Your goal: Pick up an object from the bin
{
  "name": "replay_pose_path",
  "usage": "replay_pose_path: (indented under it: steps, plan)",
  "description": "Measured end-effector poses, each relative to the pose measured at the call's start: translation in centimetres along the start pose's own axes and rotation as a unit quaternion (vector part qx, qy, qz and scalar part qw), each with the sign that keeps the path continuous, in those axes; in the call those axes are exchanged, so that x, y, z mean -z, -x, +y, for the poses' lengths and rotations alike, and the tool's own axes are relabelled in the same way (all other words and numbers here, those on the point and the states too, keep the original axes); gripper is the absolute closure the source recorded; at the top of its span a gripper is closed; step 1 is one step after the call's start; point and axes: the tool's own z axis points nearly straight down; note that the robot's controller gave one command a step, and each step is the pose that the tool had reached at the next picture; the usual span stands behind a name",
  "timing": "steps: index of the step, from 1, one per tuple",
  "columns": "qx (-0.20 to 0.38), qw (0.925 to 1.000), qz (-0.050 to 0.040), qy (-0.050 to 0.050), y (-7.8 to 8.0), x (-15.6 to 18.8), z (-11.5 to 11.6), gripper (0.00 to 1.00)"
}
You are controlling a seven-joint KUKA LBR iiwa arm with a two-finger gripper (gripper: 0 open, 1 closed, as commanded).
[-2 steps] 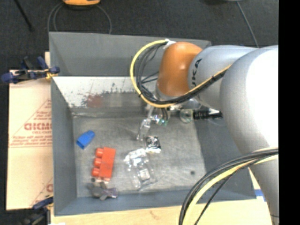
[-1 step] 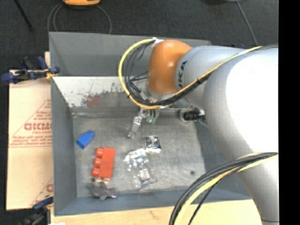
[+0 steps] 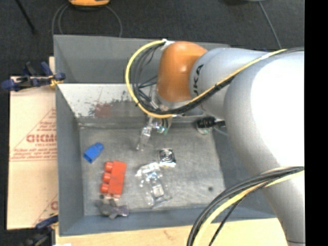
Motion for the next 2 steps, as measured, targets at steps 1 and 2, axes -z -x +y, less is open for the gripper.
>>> replay_pose_path:
  steps: [1, 2]
  plan:
    - [0.129, 0.9917, -0.0089, 0.003, -5.0, 3.3, -7.1, 0.0]
    - [0.224, 0.9743, -0.021, 0.003, -4.6, 0.6, -8.6, 0.0]
